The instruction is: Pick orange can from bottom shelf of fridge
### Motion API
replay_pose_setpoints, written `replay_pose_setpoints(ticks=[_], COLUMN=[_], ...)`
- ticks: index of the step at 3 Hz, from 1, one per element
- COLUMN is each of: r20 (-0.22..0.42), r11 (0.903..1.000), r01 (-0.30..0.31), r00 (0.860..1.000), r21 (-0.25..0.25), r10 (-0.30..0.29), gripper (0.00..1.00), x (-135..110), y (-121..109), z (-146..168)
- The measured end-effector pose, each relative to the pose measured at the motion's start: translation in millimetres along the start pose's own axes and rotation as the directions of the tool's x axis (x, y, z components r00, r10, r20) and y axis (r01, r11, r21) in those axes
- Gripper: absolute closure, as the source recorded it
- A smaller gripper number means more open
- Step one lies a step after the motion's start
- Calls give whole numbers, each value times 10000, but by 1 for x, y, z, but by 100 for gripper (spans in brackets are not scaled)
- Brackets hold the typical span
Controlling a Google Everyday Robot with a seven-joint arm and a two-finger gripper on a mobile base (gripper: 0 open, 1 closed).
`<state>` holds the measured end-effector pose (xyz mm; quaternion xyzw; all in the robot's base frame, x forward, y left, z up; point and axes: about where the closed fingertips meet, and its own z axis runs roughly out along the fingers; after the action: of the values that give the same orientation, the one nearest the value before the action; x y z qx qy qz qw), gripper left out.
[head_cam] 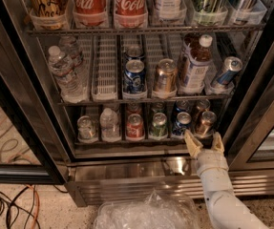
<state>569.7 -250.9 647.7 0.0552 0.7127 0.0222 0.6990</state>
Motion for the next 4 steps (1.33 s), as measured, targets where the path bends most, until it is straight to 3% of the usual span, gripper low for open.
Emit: replay_pose_setpoints(ticks=[1, 4], r20=[-20, 56], r11=[9994, 9962], r01=[247, 636], r00=[9997, 9979], r21=[236, 590], r10=[-247, -640], gripper=[33, 36], x=[23, 31], y=[-13, -31], z=[30, 60])
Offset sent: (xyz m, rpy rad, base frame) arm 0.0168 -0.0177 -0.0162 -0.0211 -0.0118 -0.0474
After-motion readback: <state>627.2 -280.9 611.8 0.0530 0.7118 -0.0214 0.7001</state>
